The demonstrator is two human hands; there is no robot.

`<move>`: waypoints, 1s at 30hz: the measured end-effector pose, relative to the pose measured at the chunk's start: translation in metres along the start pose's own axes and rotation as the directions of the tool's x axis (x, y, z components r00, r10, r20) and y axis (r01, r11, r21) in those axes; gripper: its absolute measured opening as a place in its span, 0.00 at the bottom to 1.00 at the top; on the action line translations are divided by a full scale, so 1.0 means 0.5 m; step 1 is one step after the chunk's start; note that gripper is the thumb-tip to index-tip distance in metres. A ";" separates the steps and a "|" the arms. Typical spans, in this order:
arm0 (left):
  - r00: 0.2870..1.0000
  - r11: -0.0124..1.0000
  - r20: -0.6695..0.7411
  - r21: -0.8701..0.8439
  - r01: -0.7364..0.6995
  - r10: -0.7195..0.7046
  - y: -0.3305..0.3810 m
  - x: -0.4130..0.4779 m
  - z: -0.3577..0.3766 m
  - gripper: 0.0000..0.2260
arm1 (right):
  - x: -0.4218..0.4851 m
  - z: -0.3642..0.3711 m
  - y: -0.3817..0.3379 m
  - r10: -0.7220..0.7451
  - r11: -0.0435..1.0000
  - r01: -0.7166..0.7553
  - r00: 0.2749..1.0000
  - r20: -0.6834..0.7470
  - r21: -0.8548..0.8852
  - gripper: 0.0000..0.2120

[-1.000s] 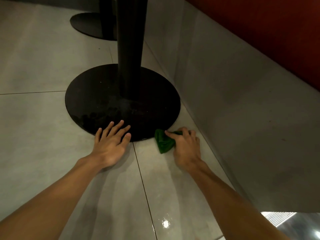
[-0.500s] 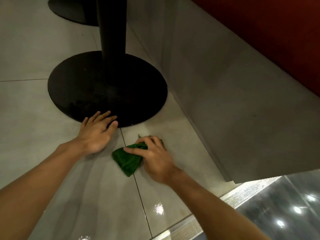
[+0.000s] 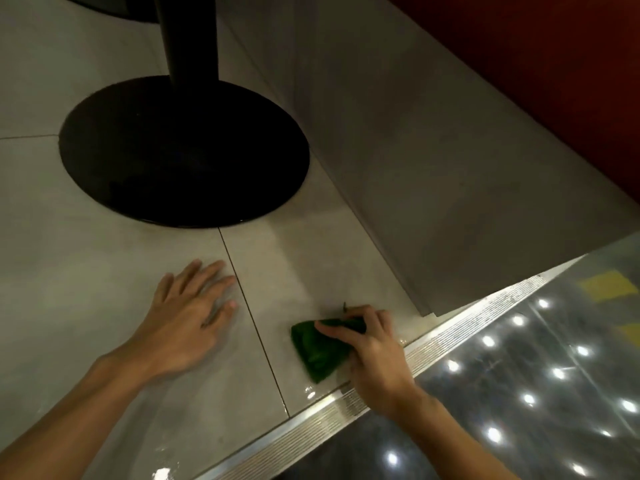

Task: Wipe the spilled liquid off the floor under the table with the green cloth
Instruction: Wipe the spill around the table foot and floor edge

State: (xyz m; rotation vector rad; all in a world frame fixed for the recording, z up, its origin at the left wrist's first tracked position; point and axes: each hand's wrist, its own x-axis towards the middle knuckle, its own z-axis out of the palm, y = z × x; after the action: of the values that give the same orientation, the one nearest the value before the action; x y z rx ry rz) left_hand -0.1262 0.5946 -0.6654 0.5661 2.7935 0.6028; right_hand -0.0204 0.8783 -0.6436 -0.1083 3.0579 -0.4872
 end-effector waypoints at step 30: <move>1.000 0.999 -0.016 -0.030 -0.022 0.021 -0.002 -0.010 0.011 0.33 | -0.106 0.049 -0.194 0.215 0.976 -0.217 0.972 -0.097 -0.004 0.34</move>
State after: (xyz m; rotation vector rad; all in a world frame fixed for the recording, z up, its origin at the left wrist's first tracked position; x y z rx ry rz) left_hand -0.1202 0.5935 -0.6703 0.5885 2.7917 0.6556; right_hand 0.0399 0.7829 -0.6352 0.2529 3.1148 -0.4682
